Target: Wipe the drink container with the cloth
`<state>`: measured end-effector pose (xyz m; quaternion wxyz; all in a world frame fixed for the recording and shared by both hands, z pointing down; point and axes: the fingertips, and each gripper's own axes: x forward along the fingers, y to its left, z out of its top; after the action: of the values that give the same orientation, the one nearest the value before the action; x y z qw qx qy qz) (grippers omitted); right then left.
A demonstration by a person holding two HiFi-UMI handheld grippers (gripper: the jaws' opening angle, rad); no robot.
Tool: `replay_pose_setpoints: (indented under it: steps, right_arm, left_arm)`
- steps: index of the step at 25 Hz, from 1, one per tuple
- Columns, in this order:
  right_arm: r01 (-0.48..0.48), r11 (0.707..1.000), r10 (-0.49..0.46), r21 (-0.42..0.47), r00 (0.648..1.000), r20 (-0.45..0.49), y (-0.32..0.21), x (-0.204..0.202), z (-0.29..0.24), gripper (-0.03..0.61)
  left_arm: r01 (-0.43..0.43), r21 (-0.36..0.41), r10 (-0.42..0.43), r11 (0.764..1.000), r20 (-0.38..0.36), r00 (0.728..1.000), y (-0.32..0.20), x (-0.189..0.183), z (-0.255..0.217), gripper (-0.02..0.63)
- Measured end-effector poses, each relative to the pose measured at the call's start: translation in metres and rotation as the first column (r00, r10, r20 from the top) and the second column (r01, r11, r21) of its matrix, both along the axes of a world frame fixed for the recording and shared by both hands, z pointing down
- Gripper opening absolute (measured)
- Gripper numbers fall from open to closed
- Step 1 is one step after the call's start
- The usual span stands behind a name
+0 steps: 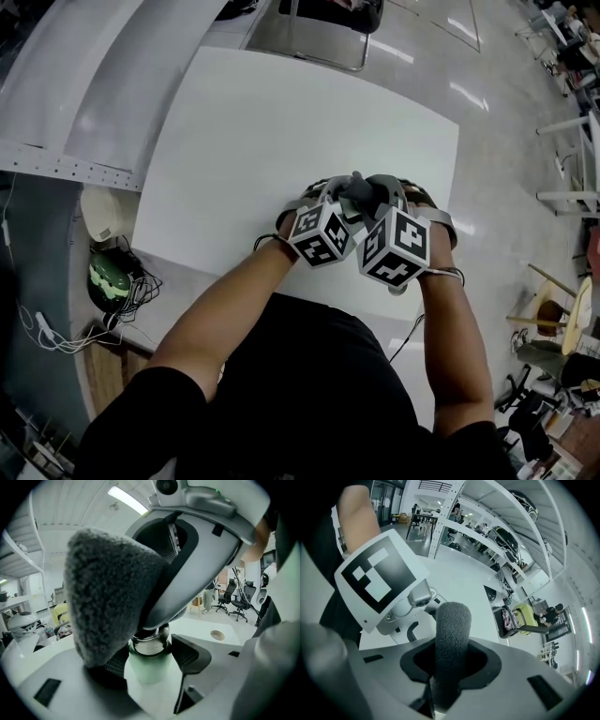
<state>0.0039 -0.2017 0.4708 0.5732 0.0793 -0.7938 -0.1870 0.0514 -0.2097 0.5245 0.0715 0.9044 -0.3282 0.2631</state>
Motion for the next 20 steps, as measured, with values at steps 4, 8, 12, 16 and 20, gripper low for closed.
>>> replay_pose_setpoints:
  steps: [4, 8, 12, 16, 20]
  right_arm:
    - [-0.022, 1.0, 0.023, -0.014, 0.999, 0.025, 0.006, 0.007, -0.001, 0.114]
    - [-0.059, 0.997, 0.062, -0.045, 0.997, 0.049, 0.015, 0.021, 0.002, 0.114]
    - [-0.09, 0.993, 0.094, -0.072, 0.994, 0.06, 0.025, 0.037, 0.009, 0.114]
    - [-0.131, 0.985, 0.141, -0.116, 0.986, 0.086, 0.037, 0.052, 0.015, 0.114]
    - [-0.225, 0.947, 0.28, -0.23, 0.928, 0.246, 0.048, 0.055, 0.008, 0.114]
  left_arm:
    - [0.002, -0.002, -0.002, 1.0, 0.0, 1.0, 0.001, -0.002, 0.0, 0.288]
    - [0.009, -0.002, -0.009, 1.0, 0.005, 1.0, 0.003, -0.003, 0.0, 0.287]
    - [0.012, 0.001, -0.012, 1.0, 0.017, 1.0, 0.006, -0.007, -0.001, 0.284]
    - [0.021, 0.004, -0.021, 1.0, 0.019, 1.0, 0.009, -0.014, -0.004, 0.281]
    - [0.03, 0.003, -0.03, 1.0, -0.004, 1.0, 0.018, -0.023, -0.009, 0.274]
